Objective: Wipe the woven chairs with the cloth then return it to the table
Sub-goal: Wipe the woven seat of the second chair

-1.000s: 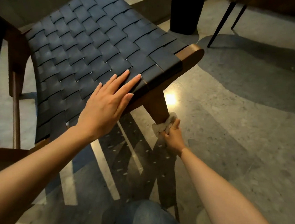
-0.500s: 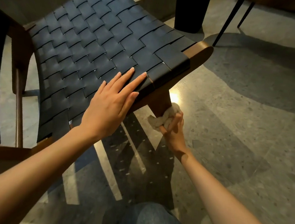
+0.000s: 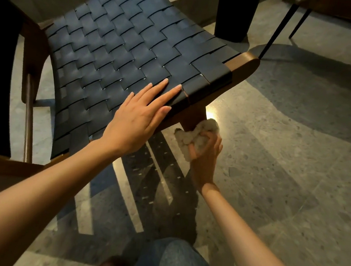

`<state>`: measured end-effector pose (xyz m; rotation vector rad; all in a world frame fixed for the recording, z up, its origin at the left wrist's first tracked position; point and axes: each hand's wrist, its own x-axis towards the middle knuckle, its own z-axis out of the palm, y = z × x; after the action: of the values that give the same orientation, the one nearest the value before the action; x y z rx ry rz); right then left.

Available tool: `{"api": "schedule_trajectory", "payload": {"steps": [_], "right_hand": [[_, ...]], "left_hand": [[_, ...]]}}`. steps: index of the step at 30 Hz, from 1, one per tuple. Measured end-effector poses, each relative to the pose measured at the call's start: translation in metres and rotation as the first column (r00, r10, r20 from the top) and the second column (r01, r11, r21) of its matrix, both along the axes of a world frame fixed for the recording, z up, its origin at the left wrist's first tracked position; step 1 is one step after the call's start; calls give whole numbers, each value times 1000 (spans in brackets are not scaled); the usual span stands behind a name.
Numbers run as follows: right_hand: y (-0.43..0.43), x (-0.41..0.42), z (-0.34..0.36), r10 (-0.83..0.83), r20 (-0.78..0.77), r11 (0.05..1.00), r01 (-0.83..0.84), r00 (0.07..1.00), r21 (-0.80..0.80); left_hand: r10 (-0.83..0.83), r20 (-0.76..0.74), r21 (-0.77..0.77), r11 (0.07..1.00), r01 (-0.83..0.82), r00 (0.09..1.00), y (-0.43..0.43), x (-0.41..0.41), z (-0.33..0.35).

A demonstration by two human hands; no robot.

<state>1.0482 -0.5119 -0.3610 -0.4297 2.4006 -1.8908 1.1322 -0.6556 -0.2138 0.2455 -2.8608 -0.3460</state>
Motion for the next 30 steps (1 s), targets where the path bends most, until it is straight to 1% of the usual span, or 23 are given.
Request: {"api": "schedule_trajectory", "payload": {"steps": [1, 2, 3, 5, 6, 8, 10, 13, 15, 17, 21, 24, 25, 27, 29, 30], "right_hand": [[-4, 3, 17, -27, -153, 999, 30, 988, 14], [-8, 5, 33, -38, -286, 999, 38, 957, -7], [-10, 5, 50, -42, -381, 999, 26, 923, -46], [-11, 4, 77, -57, -497, 995, 11, 866, -96], [-10, 4, 88, -59, -523, 996, 16, 850, -86], [-10, 9, 103, -40, -528, 999, 16, 848, -49], [-12, 21, 106, -14, -507, 999, -3, 862, -33], [-21, 44, 104, 5, -460, 999, -29, 888, -45], [-29, 58, 100, -1, -440, 996, -39, 898, -82], [-36, 73, 96, 33, -429, 992, -81, 903, -93], [-46, 101, 89, 159, -440, 983, -184, 884, -16], [-41, 101, 89, 253, -475, 965, -257, 843, 58], [-37, 94, 91, 241, -479, 968, -248, 844, 50], [-30, 75, 99, 121, -468, 987, -155, 876, -34], [-28, 60, 106, -2, -414, 991, -54, 910, -123], [-28, 57, 109, -24, -389, 990, -32, 921, -138]], "left_hand": [[-6, 4, 14, 1000, 6, 1000, -1, 0, 0], [-14, 11, 41, 999, 14, 1000, -3, 1, 1], [-22, 18, 84, 996, 20, 1000, -4, 1, 2], [-35, 29, 203, 979, 28, 999, -6, 2, 6], [-39, 33, 280, 960, 28, 999, -7, 3, 9], [-27, 46, 431, 902, 4, 999, -12, 7, 15], [-9, 84, 487, 873, -33, 996, -18, 17, 18], [15, 149, 439, 895, -80, 989, -27, 48, 12], [35, 167, 410, 906, -102, 985, -32, 72, 7], [63, 185, 371, 920, -129, 981, -38, 93, 5], [112, 212, 296, 939, -173, 971, -47, 118, 4], [151, 170, 275, 942, -194, 974, -48, 130, 3], [157, 154, 267, 944, -194, 976, -48, 132, 1], [160, 126, 266, 945, -189, 979, -47, 136, -4], [167, 102, 274, 943, -190, 981, -47, 140, -8], [169, 90, 276, 943, -188, 981, -47, 143, -10]]}}
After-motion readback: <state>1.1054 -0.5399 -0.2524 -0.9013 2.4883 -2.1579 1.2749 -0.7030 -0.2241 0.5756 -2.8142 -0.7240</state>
